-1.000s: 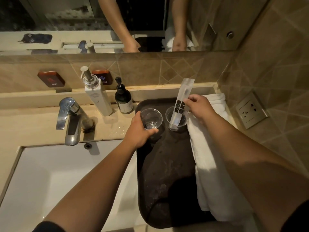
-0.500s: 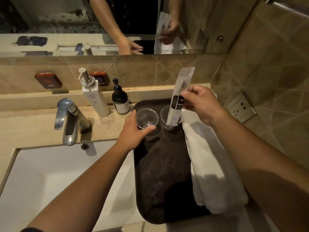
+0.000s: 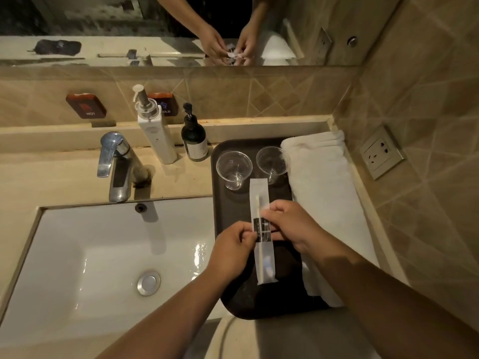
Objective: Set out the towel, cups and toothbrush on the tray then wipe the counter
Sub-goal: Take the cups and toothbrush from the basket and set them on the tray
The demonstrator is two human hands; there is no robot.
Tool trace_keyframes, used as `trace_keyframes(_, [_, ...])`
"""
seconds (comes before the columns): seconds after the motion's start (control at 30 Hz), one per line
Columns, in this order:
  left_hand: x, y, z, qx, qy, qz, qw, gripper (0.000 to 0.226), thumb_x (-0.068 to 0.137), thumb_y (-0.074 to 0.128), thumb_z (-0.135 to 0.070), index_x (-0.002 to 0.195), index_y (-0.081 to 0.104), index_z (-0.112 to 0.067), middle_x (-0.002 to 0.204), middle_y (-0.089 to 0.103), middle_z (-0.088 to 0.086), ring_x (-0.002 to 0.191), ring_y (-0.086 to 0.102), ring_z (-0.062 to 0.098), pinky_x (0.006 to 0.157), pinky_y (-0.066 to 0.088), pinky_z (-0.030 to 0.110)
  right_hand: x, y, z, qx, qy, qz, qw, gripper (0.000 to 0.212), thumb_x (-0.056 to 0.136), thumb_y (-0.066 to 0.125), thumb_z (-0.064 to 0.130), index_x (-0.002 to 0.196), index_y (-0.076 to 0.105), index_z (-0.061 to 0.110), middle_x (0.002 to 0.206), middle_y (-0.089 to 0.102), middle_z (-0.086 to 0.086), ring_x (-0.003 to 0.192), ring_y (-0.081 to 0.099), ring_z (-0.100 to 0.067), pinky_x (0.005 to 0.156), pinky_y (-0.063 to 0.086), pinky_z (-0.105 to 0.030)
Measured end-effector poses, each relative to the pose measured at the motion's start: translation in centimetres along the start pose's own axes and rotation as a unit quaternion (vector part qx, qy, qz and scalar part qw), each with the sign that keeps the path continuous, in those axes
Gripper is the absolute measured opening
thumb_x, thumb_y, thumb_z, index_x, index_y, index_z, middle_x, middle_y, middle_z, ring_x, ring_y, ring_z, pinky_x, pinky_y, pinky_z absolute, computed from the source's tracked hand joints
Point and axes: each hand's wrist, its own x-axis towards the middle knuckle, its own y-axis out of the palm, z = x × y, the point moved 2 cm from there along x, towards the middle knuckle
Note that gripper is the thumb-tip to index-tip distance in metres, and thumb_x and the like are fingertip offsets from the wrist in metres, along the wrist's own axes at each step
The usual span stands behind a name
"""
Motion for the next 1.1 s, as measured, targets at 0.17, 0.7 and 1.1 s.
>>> trace_keyframes(0.17, [0.3, 2.3, 2.4, 0.075, -0.054, 0.001, 0.996, 0.009, 0.098, 0.055, -0.021, 0.100, 0.063, -0.023, 0.081, 0.068, -0.007, 0.076, 0.064, 0.012, 0.074, 0.054, 0.034, 1.4, 0.8, -3.6, -0.110, 0.012, -0.090, 0.990, 0.022, 0.085, 0.068, 0.013, 0.065, 0.059, 0.018, 0.060, 0.060, -0.001, 0.051, 0.060, -0.008, 0.053, 0.053, -0.028])
trace_keyframes(0.7, [1.5, 4.1, 3.6, 0.145, -0.058, -0.008, 0.988, 0.027, 0.096, 0.063, -0.027, 0.121, 0.057, -0.021, 0.082, 0.068, -0.006, 0.073, 0.066, 0.011, 0.076, 0.059, 0.038, 2.7, 0.8, -4.9, -0.303, -0.025, -0.152, 0.940, 0.009, 0.089, 0.068, 0.022, 0.087, 0.059, 0.022, 0.074, 0.059, 0.004, 0.061, 0.054, -0.003, 0.044, 0.030, -0.009])
trace_keyframes(1.1, [1.5, 4.0, 4.2, 0.160, -0.053, -0.029, 0.985, 0.029, 0.095, 0.064, -0.030, 0.120, 0.054, -0.020, 0.083, 0.067, -0.003, 0.074, 0.065, 0.014, 0.071, 0.056, 0.033, 3.0, 0.8, -5.4, -0.339, -0.045, -0.175, 0.923, 0.022, 0.085, 0.073, 0.028, 0.083, 0.051, 0.025, 0.069, 0.055, 0.009, 0.059, 0.049, 0.000, 0.047, 0.026, -0.013])
